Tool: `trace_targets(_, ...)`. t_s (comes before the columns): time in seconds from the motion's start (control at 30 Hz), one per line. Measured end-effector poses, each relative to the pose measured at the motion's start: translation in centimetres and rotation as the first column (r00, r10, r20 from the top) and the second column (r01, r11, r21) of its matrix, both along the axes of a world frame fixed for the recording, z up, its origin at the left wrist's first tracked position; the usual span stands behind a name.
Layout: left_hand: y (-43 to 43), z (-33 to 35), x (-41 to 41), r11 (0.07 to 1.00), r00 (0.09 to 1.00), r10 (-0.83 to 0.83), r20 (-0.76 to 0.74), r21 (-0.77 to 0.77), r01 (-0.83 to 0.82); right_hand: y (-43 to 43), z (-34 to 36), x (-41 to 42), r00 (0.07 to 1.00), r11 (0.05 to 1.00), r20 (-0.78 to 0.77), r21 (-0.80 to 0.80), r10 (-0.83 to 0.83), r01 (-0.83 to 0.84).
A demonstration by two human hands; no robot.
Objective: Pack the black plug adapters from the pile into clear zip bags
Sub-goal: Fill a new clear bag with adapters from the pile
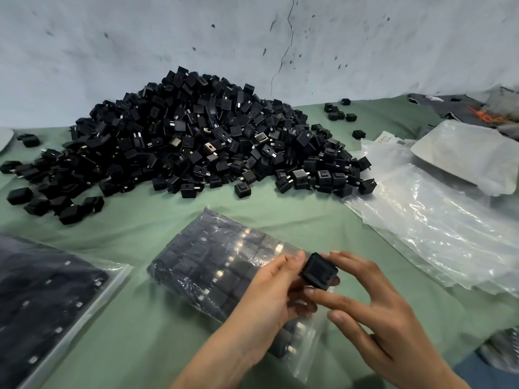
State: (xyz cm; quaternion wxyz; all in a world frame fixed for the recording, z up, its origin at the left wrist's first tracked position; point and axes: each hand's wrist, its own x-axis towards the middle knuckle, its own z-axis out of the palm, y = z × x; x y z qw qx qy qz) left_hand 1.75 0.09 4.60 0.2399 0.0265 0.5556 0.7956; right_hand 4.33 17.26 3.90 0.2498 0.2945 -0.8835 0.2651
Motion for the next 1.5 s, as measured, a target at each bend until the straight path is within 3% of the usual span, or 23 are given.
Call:
trace_targets(0.07,0.5,0.0,0.4,0.998,0.999,0.033,-0.043,-0.058,-0.035,1.0,-0.3,0.5,0.999,0.999,-0.018,-0.019,-0.032,0.031)
trace_targets(0.13,0.7,-0.4,0.7,0.948,0.953,0.034,-0.300,-0.292,-0.126,2.4,-0.8,0.8,0.995,0.990,0.010,-0.104,-0.095,0.096)
trace_targets(0.17,0.7,-0.8,0.8,0.851,0.875,-0.069,-0.480,-0.486,-0.199,3.0,-1.2,0.9,0.991,0.982,0.039,-0.134,-0.131,0.135)
trace_targets(0.2,0.6,-1.3,0.9,0.679,0.765,-0.258,-0.590,-0.674,-0.290,3.6,-1.7,1.0,0.985,0.975,0.072,-0.147,-0.157,0.167)
trace_targets(0.23,0.7,-1.7,1.0,0.503,0.662,-0.436,-0.610,-0.775,-0.383,3.9,-2.3,1.0,0.980,0.973,0.111,-0.147,-0.164,0.180)
trace_targets(0.27,0.9,-2.0,1.1,0.397,0.590,-0.537,-0.603,-0.797,-0.455,4.2,-2.9,1.0,0.977,0.975,0.151,-0.142,-0.151,0.173)
trace_targets(0.3,1.1,-2.4,1.3,0.332,0.538,-0.595,-0.597,-0.792,-0.512,4.2,-3.6,1.0,0.974,0.979,0.185,-0.134,-0.128,0.154)
trace_targets(0.4,1.9,-2.5,1.6,0.217,0.560,-0.628,-0.541,-0.813,-0.541,3.8,-5.2,1.1,0.970,0.988,0.227,-0.110,-0.084,0.112)
trace_targets(0.53,2.2,-2.6,1.8,0.276,0.549,-0.530,-0.646,-0.744,-0.608,3.4,-5.8,0.7,0.969,0.986,0.240,-0.140,-0.058,0.094)
trace_targets(0.77,2.4,-1.6,1.8,0.217,0.483,-0.578,-0.658,-0.695,-0.686,3.5,-6.6,0.6,0.973,0.987,0.231,-0.160,0.007,0.031)
trace_targets(0.97,2.8,-1.6,2.0,0.169,0.514,-0.635,-0.577,-0.752,-0.637,0.1,-7.4,-2.0,0.981,0.988,0.121,-0.054,0.150,-0.144)
trace_targets(1.07,2.3,-1.6,2.0,0.165,0.514,-0.649,-0.561,-0.764,-0.624,-1.6,-7.1,-3.0,0.995,0.996,0.086,0.074,0.041,-0.047)
trace_targets(1.17,0.6,-1.9,1.5,0.434,0.541,-0.441,-0.716,-0.697,-0.570,-1.1,-7.4,-3.2,0.980,0.986,0.172,0.114,0.101,-0.122)
trace_targets(1.23,-1.8,-1.8,0.3,0.489,0.508,-0.216,-0.834,-0.543,-0.683,0.1,-7.6,-2.9,0.963,0.969,0.255,0.202,0.086,-0.140)
trace_targets(1.3,-5.3,-1.8,-1.5,0.462,0.457,0.015,-0.889,-0.399,-0.792,0.2,-6.8,-2.7,0.952,0.955,0.306,0.276,0.022,-0.111)
trace_targets(1.37,-8.8,-2.0,-3.4,0.374,0.410,0.161,-0.898,-0.329,-0.867,-0.2,-6.3,-2.8,0.927,0.922,0.372,0.371,-0.040,-0.109)
trace_targets(1.43,-11.6,-3.1,-4.6,0.282,0.395,0.246,-0.885,-0.325,-0.903,-0.5,-6.4,-3.1,0.906,0.910,0.422,0.385,-0.027,-0.152)
trace_targets(1.5,-13.5,-4.8,-4.9,0.250,0.386,0.274,-0.881,-0.322,-0.913,-0.8,-6.2,-3.7,0.909,0.923,0.417,0.351,-0.003,-0.158)
